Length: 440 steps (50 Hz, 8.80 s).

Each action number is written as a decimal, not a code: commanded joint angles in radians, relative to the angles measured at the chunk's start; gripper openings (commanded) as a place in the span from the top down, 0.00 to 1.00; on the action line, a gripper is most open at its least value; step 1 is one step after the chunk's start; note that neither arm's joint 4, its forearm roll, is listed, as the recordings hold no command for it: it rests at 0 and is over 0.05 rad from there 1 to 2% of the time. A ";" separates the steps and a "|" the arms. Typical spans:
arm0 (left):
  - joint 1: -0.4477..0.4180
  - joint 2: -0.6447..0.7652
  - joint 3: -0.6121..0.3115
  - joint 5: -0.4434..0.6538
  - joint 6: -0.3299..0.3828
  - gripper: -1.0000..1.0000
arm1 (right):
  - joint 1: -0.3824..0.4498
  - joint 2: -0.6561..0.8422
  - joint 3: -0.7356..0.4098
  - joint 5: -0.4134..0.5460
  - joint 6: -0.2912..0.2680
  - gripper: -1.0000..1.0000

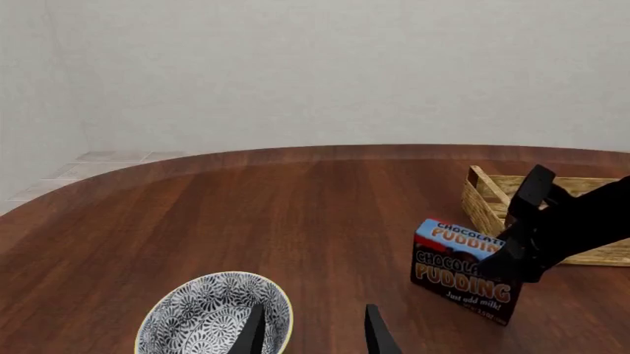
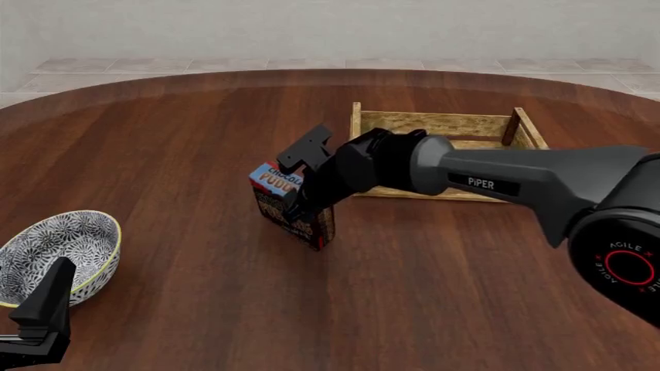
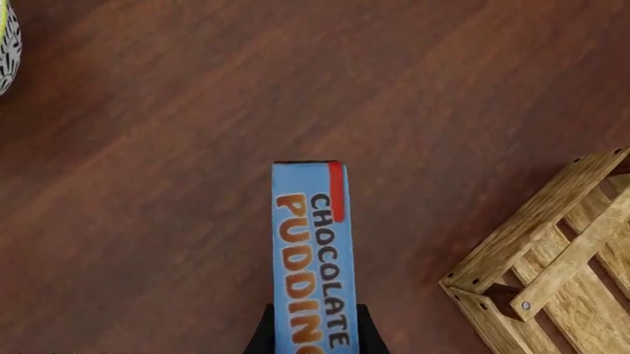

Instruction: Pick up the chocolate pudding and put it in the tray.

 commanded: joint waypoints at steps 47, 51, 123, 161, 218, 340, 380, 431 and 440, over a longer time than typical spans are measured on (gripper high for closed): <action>0.000 0.000 0.000 0.000 0.000 0.00 | -0.058 -0.264 -0.116 0.220 -0.156 1.00; 0.000 0.000 0.000 0.000 0.000 0.00 | -0.071 -0.279 -0.129 0.238 -0.171 1.00; 0.000 0.000 0.000 0.000 0.000 0.00 | -0.324 -0.332 -0.195 0.252 -0.203 1.00; 0.000 0.000 0.000 0.000 0.000 0.00 | -0.418 -0.285 -0.196 0.213 -0.201 1.00; 0.000 0.000 0.000 0.000 0.000 0.00 | -0.482 -0.179 -0.217 0.159 -0.189 1.00; 0.000 0.000 0.000 0.000 0.000 0.00 | -0.500 -0.050 -0.209 0.077 -0.165 1.00; 0.000 0.000 0.000 0.000 0.000 0.00 | -0.495 -0.028 -0.183 0.039 -0.152 1.00; 0.000 0.000 0.000 0.000 0.000 0.00 | -0.504 0.016 -0.208 0.026 -0.154 1.00; 0.000 0.000 0.000 0.000 0.000 0.00 | -0.501 0.025 -0.219 0.029 -0.155 1.00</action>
